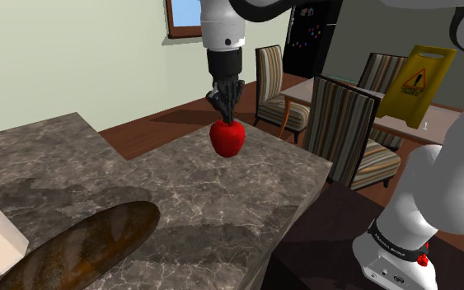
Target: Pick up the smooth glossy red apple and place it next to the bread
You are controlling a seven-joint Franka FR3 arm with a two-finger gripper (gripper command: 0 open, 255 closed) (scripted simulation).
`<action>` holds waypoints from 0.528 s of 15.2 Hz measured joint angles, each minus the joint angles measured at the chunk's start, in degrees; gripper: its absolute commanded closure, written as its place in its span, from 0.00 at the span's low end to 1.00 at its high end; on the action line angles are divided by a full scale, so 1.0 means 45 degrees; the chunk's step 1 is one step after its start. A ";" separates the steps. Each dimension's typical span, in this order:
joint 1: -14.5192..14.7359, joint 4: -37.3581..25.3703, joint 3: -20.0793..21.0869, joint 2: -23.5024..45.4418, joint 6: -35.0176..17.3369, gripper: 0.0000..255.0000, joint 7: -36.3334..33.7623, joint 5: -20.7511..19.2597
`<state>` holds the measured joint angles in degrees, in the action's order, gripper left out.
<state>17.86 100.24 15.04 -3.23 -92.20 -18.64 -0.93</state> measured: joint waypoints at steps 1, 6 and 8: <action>0.0133 -0.0225 0.0155 0.0181 0.0059 1.00 -0.0298 -0.0017; 0.0926 -0.1828 0.0936 0.1619 0.0337 1.00 -0.1897 -0.0317; 0.1312 -0.2713 0.1214 0.2358 0.0545 1.00 -0.2550 -0.0532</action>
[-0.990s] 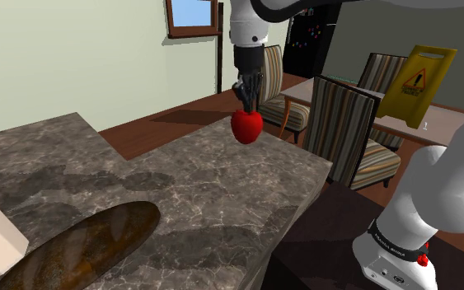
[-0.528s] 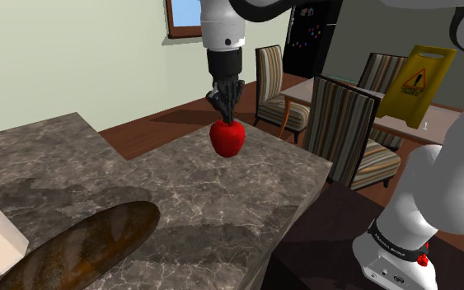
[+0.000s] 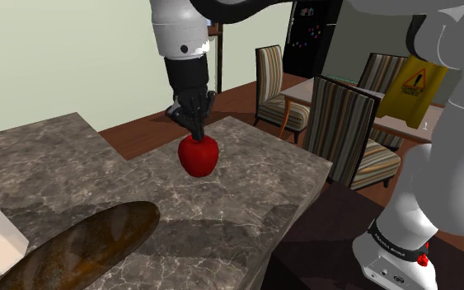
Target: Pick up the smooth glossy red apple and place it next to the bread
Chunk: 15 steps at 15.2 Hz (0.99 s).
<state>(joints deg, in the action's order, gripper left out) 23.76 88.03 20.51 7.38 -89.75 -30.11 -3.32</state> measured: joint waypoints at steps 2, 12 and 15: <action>0.0414 -0.0863 0.0244 0.0675 0.0249 1.00 -0.0619 -0.0221; 0.2486 -0.5083 0.0766 0.4036 0.1383 1.00 -0.2729 -0.1418; 0.2357 -0.4259 0.0772 0.3841 0.0756 1.00 -0.2749 -0.1346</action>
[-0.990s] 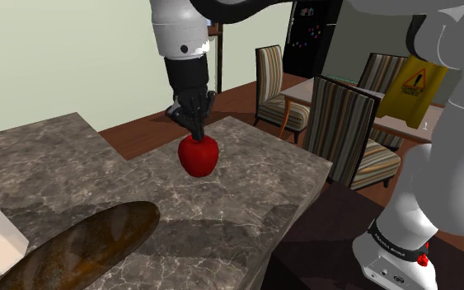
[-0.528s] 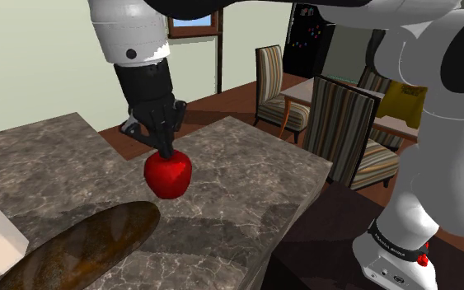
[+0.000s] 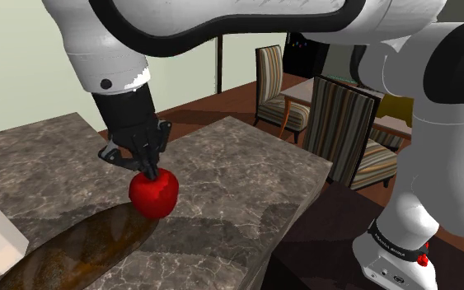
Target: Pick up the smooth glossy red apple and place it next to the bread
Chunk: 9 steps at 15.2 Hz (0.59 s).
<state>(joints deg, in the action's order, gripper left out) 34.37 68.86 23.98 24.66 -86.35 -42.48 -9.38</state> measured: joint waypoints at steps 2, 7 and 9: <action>-0.0072 0.0465 -0.0004 -0.0082 -0.0386 1.00 -0.0002 0.0029; -0.0191 0.1478 -0.0013 -0.0194 -0.1282 1.00 -0.0032 0.0064; -0.0243 0.1948 -0.0013 -0.0271 -0.1676 1.00 -0.0051 0.0086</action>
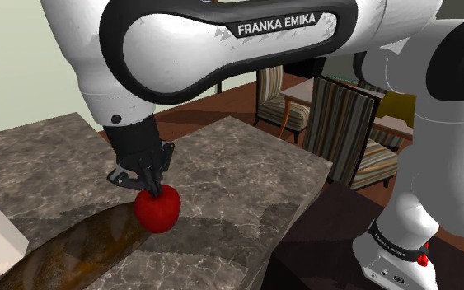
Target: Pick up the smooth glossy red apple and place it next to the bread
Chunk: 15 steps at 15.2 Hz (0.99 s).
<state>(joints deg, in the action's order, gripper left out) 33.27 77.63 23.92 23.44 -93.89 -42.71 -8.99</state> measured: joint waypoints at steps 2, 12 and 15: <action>-0.0045 0.0342 -0.0012 -0.0016 -0.0324 1.00 0.0001 0.0001; -0.0164 0.1896 -0.0077 0.0115 -0.1985 1.00 -0.0078 -0.0085; -0.0187 0.2335 -0.0099 0.0170 -0.2475 1.00 -0.0117 -0.0123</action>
<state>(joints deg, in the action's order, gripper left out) 32.43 88.14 23.48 24.21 -105.03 -43.24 -9.54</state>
